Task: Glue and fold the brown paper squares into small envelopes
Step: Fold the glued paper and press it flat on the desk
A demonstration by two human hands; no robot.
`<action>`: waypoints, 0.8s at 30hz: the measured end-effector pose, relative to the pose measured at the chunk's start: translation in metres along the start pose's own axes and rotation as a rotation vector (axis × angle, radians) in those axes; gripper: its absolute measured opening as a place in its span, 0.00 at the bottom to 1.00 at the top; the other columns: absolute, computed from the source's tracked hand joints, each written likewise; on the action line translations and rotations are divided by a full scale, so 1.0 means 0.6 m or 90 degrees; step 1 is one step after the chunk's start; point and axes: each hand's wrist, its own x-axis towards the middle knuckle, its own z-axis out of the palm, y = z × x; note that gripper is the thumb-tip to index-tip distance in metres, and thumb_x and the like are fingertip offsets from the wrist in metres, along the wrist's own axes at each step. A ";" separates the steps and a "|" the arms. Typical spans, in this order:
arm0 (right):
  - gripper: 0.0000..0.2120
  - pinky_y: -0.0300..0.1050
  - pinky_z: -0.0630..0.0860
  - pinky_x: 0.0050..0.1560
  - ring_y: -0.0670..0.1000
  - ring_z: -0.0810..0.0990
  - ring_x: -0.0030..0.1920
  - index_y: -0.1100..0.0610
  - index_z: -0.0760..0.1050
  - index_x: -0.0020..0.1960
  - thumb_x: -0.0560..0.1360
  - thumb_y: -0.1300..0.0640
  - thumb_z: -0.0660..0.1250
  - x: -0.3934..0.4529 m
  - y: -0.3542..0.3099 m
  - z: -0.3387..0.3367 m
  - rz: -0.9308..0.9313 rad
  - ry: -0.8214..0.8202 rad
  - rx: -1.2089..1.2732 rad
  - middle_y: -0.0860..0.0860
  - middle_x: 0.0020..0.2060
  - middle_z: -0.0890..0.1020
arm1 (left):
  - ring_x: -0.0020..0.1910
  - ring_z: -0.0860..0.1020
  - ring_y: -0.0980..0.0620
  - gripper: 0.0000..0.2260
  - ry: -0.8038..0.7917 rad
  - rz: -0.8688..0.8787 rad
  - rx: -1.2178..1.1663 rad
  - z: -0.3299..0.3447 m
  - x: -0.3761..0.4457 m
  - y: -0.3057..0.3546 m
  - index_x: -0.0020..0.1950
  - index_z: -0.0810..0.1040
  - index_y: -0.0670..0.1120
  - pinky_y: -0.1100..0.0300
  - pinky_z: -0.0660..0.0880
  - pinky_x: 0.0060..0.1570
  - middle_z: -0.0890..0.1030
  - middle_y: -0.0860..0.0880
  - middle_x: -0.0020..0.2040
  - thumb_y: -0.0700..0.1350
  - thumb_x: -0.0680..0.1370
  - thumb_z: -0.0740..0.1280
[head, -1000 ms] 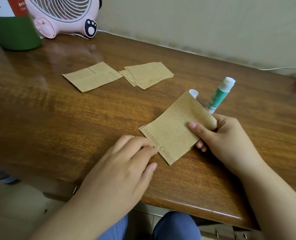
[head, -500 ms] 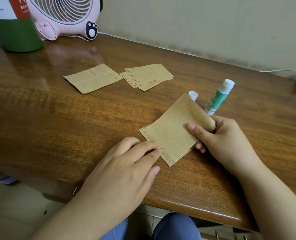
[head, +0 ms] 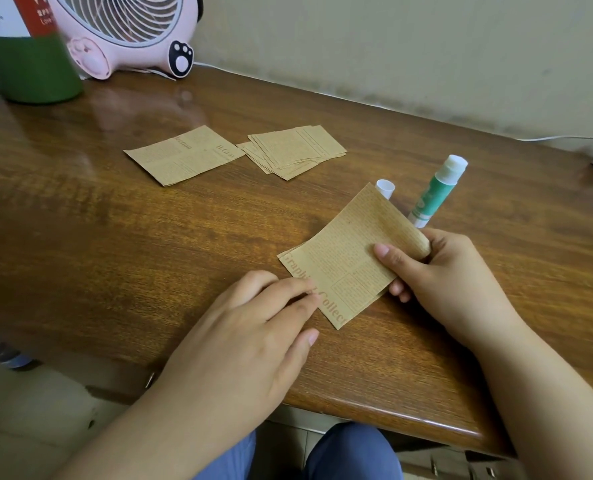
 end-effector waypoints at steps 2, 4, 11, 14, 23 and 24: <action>0.08 0.31 0.71 0.27 0.43 0.73 0.23 0.58 0.78 0.43 0.75 0.53 0.67 0.000 0.000 0.000 -0.001 -0.001 0.000 0.50 0.23 0.77 | 0.55 0.74 0.50 0.19 0.002 0.002 0.000 0.000 0.000 0.000 0.59 0.81 0.43 0.51 0.76 0.53 0.79 0.51 0.60 0.50 0.79 0.57; 0.07 0.31 0.71 0.27 0.44 0.73 0.23 0.58 0.78 0.43 0.75 0.54 0.67 0.000 0.000 0.000 -0.001 -0.003 0.003 0.50 0.23 0.77 | 0.55 0.74 0.50 0.18 0.002 0.002 -0.001 0.000 0.000 0.000 0.59 0.81 0.43 0.52 0.76 0.53 0.79 0.50 0.60 0.50 0.79 0.57; 0.07 0.30 0.71 0.27 0.43 0.73 0.23 0.57 0.78 0.43 0.75 0.54 0.67 -0.001 0.001 0.000 -0.002 -0.003 0.007 0.50 0.24 0.77 | 0.55 0.74 0.51 0.19 -0.006 0.000 0.001 0.000 0.001 0.000 0.59 0.81 0.43 0.53 0.75 0.54 0.79 0.51 0.60 0.51 0.78 0.57; 0.07 0.31 0.71 0.27 0.43 0.74 0.23 0.57 0.78 0.43 0.75 0.54 0.67 0.001 0.003 0.000 -0.002 -0.001 0.007 0.50 0.23 0.77 | 0.55 0.74 0.50 0.19 -0.010 0.000 0.003 -0.001 0.001 0.000 0.60 0.80 0.43 0.55 0.71 0.55 0.79 0.51 0.60 0.51 0.79 0.57; 0.08 0.34 0.69 0.26 0.43 0.72 0.23 0.54 0.77 0.40 0.72 0.50 0.71 0.006 0.019 -0.016 -0.056 0.107 -0.105 0.53 0.25 0.79 | 0.52 0.75 0.50 0.19 -0.011 0.017 0.030 -0.005 0.006 -0.001 0.56 0.82 0.44 0.51 0.78 0.49 0.80 0.50 0.57 0.51 0.78 0.57; 0.08 0.35 0.70 0.28 0.43 0.72 0.24 0.54 0.78 0.39 0.71 0.50 0.72 0.008 0.022 -0.020 -0.061 0.124 -0.138 0.53 0.27 0.80 | 0.52 0.76 0.50 0.18 -0.009 0.021 0.033 -0.005 0.006 -0.002 0.56 0.82 0.44 0.51 0.78 0.49 0.80 0.50 0.56 0.51 0.78 0.57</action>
